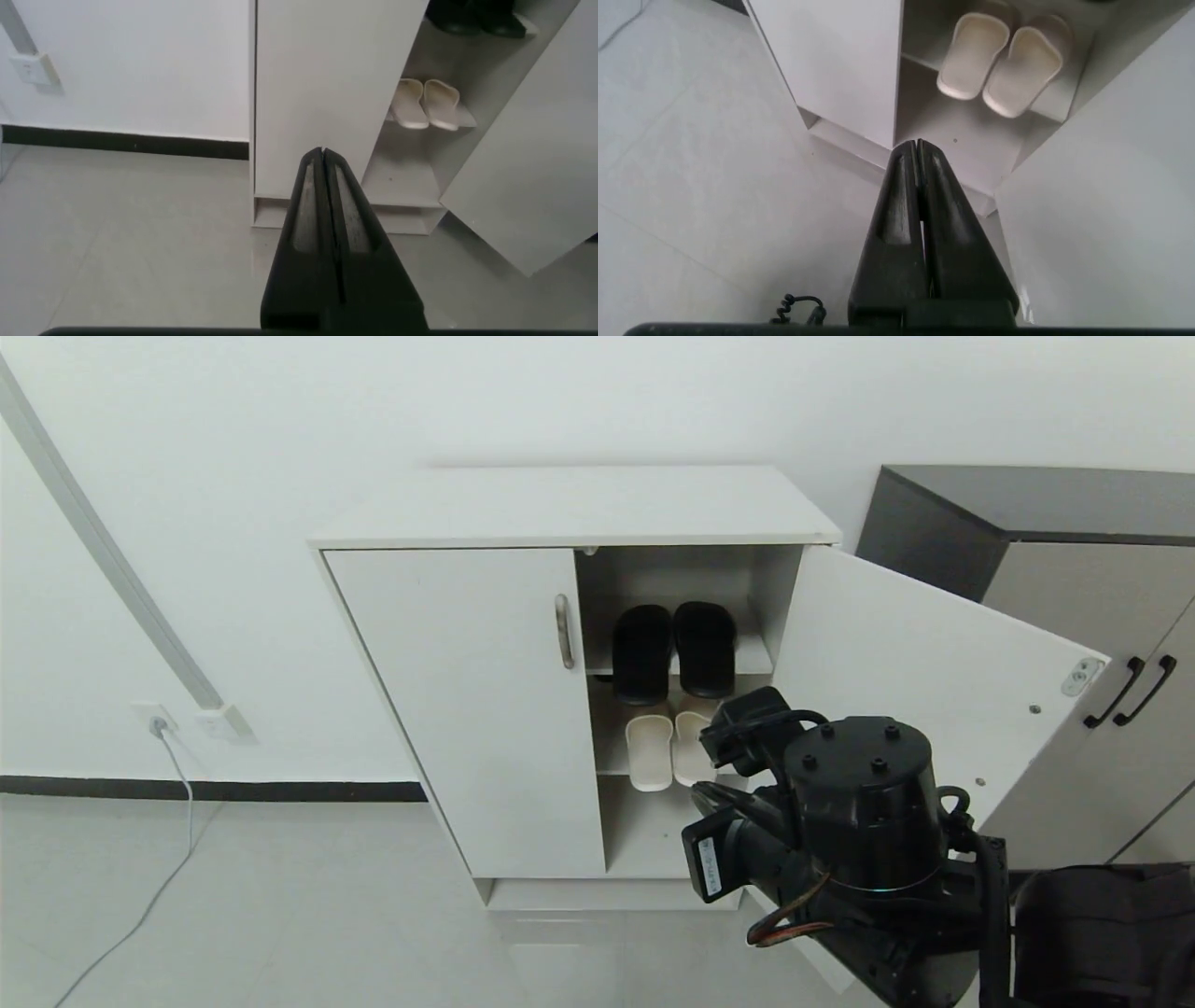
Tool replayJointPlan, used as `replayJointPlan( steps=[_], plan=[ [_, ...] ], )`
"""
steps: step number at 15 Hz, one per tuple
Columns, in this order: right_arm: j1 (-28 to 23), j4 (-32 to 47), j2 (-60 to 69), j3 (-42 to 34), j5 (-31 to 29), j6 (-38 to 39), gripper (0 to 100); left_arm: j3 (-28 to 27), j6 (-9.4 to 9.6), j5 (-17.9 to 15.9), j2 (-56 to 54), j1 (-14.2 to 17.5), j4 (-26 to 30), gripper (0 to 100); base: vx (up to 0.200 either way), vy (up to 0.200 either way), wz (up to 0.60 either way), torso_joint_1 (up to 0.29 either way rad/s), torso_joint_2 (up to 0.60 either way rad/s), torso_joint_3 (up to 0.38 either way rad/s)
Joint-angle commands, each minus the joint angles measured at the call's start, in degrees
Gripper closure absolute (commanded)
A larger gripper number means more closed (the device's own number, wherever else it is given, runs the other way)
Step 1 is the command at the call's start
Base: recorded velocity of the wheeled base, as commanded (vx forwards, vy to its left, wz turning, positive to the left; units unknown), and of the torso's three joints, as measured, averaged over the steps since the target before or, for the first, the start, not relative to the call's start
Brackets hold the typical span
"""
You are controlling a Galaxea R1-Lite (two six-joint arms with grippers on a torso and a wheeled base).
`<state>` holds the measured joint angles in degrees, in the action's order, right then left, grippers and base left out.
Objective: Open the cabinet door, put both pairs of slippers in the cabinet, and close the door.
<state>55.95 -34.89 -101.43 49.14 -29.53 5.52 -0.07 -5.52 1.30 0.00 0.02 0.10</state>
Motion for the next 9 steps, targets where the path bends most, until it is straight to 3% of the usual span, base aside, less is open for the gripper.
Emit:
replayJointPlan(
  steps=[1,9],
  plan=[
    [0.03,0.00,-0.09,-0.01,-0.01,0.01,100,-0.01,-0.01,0.01,0.00,0.06,-0.01,100,0.000,0.000,0.00,0.159,-0.48,-0.325],
    [-0.06,0.00,-0.09,-0.27,-0.01,0.01,100,-0.01,-0.01,0.01,0.00,0.06,-0.01,100,0.000,0.000,0.00,0.190,-0.50,-0.316]
  ],
)
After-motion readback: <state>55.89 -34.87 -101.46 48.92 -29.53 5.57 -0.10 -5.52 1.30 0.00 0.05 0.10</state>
